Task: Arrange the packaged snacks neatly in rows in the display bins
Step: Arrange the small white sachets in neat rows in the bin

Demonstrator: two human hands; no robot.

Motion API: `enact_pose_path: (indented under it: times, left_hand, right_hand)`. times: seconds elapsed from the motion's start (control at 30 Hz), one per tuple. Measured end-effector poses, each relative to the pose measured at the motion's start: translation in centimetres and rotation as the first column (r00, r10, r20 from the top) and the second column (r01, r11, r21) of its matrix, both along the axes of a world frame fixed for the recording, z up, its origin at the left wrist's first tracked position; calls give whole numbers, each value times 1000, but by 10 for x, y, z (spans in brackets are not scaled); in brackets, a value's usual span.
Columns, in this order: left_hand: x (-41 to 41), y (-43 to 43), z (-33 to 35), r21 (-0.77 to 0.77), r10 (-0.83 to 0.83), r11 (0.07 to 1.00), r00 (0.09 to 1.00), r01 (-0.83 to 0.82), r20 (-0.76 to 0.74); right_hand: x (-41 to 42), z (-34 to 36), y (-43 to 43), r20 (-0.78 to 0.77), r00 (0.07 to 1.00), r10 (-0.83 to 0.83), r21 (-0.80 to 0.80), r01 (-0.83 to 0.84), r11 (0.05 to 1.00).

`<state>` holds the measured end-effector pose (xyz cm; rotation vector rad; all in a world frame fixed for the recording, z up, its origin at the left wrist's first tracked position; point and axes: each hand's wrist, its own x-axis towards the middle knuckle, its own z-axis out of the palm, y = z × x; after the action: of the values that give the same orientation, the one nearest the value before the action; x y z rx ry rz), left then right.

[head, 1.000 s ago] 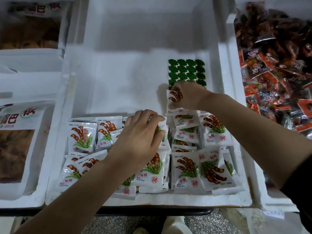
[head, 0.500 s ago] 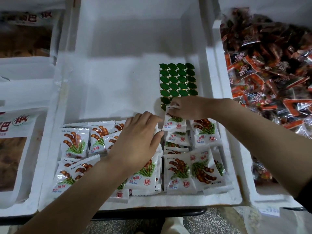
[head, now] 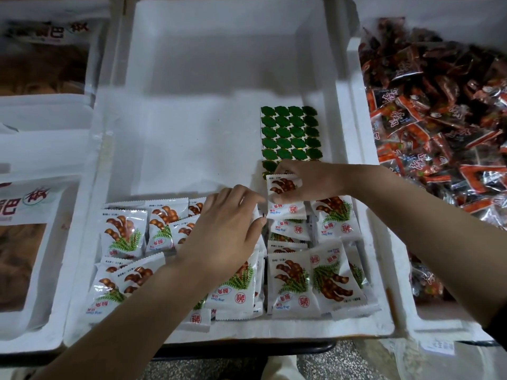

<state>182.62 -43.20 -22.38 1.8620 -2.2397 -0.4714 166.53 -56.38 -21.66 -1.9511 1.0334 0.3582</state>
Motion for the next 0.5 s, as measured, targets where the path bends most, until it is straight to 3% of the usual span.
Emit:
enact_pose_path:
  times: [0.27,0.37,0.5]
  left_hand:
    - [-7,-29,8,59,9,998,1000,-11,30]
    - [-12,-48,8,190,36,981,999,-34,-10]
    - [-19,-64,0,303,142,951,963,-67,-230]
  right_hand:
    - [-9,-3,-9,-233,971,57,-79,-77,994]
    - [-8,1,-8,-107,993,40,8,-39,999]
    - [-13,4,-4,77,996,-51,84,45,995]
